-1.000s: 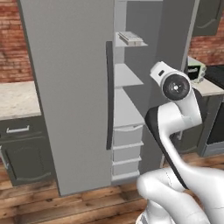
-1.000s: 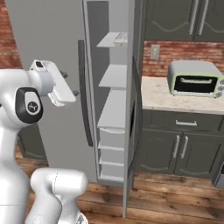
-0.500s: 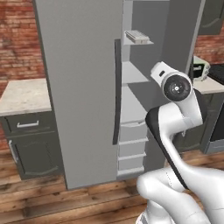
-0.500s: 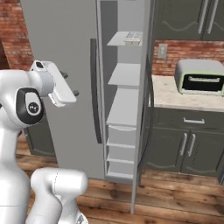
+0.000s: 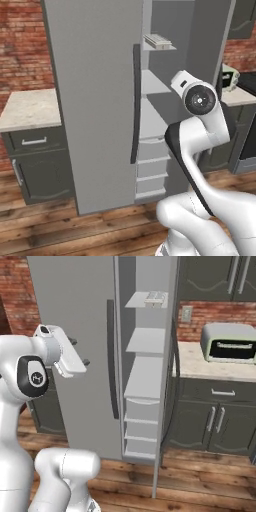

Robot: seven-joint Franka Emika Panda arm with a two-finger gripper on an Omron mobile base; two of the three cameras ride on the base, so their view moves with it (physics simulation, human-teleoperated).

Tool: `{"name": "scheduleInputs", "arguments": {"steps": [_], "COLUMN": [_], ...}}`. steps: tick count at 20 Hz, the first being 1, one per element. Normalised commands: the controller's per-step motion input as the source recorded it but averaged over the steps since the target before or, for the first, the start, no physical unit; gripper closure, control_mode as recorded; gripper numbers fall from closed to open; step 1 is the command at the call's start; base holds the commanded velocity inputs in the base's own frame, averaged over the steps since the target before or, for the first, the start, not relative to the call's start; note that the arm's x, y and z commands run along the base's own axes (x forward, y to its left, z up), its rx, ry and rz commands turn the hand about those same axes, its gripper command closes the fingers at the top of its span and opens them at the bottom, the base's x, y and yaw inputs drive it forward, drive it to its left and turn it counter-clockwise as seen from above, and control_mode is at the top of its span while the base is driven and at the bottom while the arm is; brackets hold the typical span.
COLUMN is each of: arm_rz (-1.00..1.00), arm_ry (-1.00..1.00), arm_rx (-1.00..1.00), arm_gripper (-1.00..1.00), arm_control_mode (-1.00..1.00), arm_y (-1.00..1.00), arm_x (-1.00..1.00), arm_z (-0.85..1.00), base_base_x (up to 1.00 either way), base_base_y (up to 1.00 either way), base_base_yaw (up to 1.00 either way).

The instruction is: The ice cube tray has been filled with water. Take the tray and place it in the freezer to make ice. Close the freezer door after placing the tray.

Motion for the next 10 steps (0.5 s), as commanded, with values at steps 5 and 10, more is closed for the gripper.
{"name": "scheduleInputs", "arguments": {"steps": [5,10], "arm_rz": [0.0,0.0], "arm_ry": [0.0,0.0], "arm_rx": [0.0,0.0], "arm_gripper": [-1.0,-1.0], "arm_control_mode": [1.0,1.0], "arm_y": [0.0,0.0], "arm_x": [0.0,0.0], "arm_z": [0.0,0.0], "base_base_x": [-0.32,-0.21], "base_base_y": [0.0,0.0], "base_base_yaw": [-0.07,-0.08]}}
